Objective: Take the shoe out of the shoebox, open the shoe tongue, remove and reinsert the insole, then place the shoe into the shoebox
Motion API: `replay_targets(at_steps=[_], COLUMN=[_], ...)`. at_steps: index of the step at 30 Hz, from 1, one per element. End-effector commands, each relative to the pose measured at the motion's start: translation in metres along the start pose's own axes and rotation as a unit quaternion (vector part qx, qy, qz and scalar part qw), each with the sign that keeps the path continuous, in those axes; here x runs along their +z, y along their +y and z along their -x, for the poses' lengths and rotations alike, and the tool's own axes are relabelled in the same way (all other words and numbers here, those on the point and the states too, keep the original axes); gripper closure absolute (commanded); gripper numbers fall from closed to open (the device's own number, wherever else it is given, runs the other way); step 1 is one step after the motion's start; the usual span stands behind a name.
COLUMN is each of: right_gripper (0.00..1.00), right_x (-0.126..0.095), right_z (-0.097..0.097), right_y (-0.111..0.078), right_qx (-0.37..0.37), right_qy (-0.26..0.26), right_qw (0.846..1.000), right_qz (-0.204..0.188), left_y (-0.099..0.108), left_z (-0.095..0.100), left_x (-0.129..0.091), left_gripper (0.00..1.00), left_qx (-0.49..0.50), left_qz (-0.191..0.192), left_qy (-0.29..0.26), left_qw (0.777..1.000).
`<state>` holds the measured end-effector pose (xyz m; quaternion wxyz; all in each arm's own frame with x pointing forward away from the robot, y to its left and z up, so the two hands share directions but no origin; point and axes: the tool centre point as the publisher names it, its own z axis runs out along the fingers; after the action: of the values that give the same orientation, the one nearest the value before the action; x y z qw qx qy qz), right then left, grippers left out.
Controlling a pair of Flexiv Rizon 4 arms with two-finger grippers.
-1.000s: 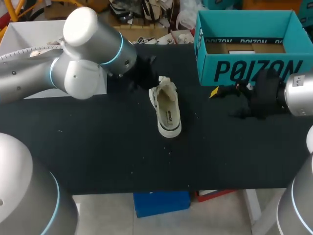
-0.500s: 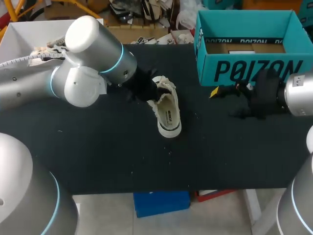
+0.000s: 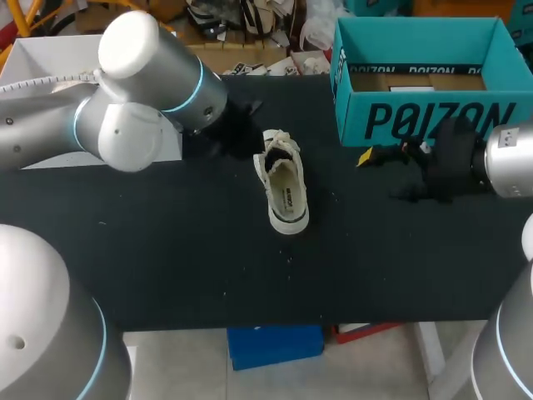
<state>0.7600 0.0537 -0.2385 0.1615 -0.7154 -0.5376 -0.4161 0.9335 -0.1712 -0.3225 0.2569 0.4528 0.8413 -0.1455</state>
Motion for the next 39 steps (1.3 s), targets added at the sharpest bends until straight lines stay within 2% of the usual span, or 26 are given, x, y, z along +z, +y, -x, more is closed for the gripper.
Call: replay_targets(at_steps=[1, 7, 14, 17, 22, 26, 27, 28, 31, 35, 38, 39], right_gripper=[0.00, 0.00, 0.00, 0.00, 0.00, 0.00, 0.00, 0.00, 0.00, 0.00, 0.00, 0.00], right_x=[0.001, 0.001, 0.001, 0.001, 0.001, 0.001, 0.001, 0.001, 0.001, 0.001, 0.001, 0.001], right_z=[-0.001, -0.001, -0.001, -0.001, -0.001, -0.001, -0.001, -0.001, -0.001, -0.001, -0.001, -0.001], right_y=[0.000, 0.000, 0.000, 0.000, 0.000, 0.000, 0.000, 0.000, 0.000, 0.000, 0.000, 0.000], right_qx=[0.000, 0.000, 0.000, 0.000, 0.000, 0.000, 0.000, 0.000, 0.000, 0.000, 0.000, 0.000], right_qy=[-0.001, -0.001, -0.001, -0.001, -0.001, -0.001, -0.001, -0.001, -0.001, -0.001, -0.001, -0.001], right_qw=[1.000, 1.000, 1.000, 1.000, 1.000, 1.000, 1.000, 1.000, 1.000, 1.000, 1.000, 1.000], right_qz=[0.000, 0.000, 0.000, 0.000, 0.000, 0.000, 0.000, 0.000, 0.000, 0.000, 0.000, 0.000], left_y=[0.000, -0.007, -0.016, -0.016, -0.018, -0.023, -0.025, -0.026, -0.026, -0.027, -0.025, -0.025], left_z=[0.011, 0.012, 0.005, 0.003, 0.000, -0.005, -0.007, -0.008, -0.014, -0.023, -0.029, -0.031], left_x=[0.033, 0.049, 0.049, 0.038, 0.005, -0.017, -0.020, -0.024, -0.035, -0.045, -0.050, -0.051], left_gripper=[1.00, 1.00, 1.00, 1.00, 1.00, 1.00, 0.86, 0.79, 0.71, 0.51, 0.08, 0.00], left_qx=[0.003, 0.010, 0.015, 0.021, 0.044, 0.068, 0.074, 0.080, 0.085, 0.093, 0.093, 0.093], left_qz=[-0.009, -0.018, -0.030, -0.027, -0.010, -0.010, -0.012, -0.012, -0.007, 0.000, 0.001, 0.001], left_qy=[0.005, 0.020, 0.029, 0.027, 0.024, 0.042, 0.049, 0.054, 0.069, 0.089, 0.097, 0.098], left_qw=[1.000, 1.000, 0.999, 0.999, 0.999, 0.997, 0.996, 0.995, 0.994, 0.992, 0.991, 0.991])
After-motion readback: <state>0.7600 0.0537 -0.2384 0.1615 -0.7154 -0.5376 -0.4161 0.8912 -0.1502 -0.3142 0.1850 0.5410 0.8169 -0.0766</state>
